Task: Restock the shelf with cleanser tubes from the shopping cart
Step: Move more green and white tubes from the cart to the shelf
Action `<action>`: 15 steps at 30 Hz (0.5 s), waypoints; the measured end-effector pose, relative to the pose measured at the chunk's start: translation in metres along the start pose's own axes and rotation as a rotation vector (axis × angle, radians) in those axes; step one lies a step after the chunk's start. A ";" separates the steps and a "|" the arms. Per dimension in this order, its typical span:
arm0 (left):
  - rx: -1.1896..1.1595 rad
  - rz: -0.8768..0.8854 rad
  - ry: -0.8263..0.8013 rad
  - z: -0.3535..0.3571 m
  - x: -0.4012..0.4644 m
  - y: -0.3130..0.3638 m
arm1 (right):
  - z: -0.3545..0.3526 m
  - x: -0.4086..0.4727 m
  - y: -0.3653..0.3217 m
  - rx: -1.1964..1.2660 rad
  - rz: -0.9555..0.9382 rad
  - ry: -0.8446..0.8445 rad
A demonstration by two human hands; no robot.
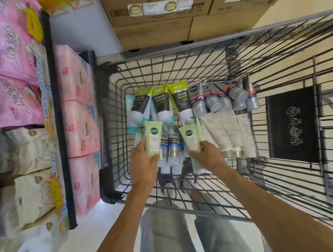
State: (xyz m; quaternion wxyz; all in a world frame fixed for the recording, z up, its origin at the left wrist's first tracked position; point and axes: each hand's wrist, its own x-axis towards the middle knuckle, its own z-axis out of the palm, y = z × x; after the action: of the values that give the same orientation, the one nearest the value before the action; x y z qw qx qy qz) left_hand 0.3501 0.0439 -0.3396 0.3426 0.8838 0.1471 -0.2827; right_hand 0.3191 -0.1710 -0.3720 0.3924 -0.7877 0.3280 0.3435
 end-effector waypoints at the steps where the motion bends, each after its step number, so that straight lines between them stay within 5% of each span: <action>1: -0.047 -0.006 0.005 -0.005 -0.004 0.004 | -0.005 -0.010 -0.003 0.030 -0.022 0.006; 15: -0.433 0.003 0.120 -0.110 -0.142 0.081 | -0.076 -0.176 -0.084 0.249 -0.288 0.077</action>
State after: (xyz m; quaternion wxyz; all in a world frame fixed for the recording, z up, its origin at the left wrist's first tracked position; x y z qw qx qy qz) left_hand 0.3178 0.0513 -0.1453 0.5156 0.8049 0.2231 -0.1911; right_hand 0.3102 -0.1518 -0.1640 0.5192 -0.7844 0.2664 0.2103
